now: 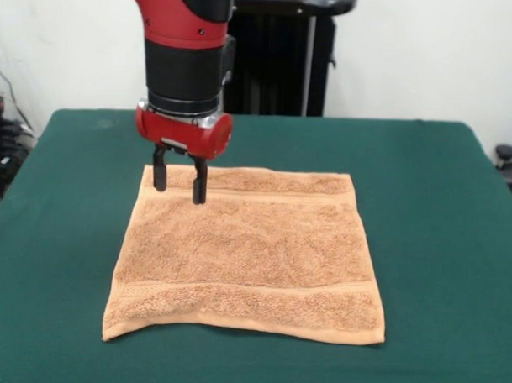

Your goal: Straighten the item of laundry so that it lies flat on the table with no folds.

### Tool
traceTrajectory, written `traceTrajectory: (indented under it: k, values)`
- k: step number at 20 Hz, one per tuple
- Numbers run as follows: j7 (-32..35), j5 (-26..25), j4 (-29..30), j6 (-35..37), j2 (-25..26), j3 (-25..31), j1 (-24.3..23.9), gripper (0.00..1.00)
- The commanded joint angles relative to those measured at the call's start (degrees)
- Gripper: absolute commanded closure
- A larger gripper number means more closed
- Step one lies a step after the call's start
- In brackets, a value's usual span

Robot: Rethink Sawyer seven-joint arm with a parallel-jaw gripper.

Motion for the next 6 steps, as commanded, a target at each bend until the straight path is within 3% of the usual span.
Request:
traceTrajectory:
  k: [1,6]
  values:
    - [1.0,0.7,-2.1,5.3,1.5,5.0,1.9,0.0]
    - [0.6,0.9,-2.8,6.2,1.8,5.1,1.8,0.0]
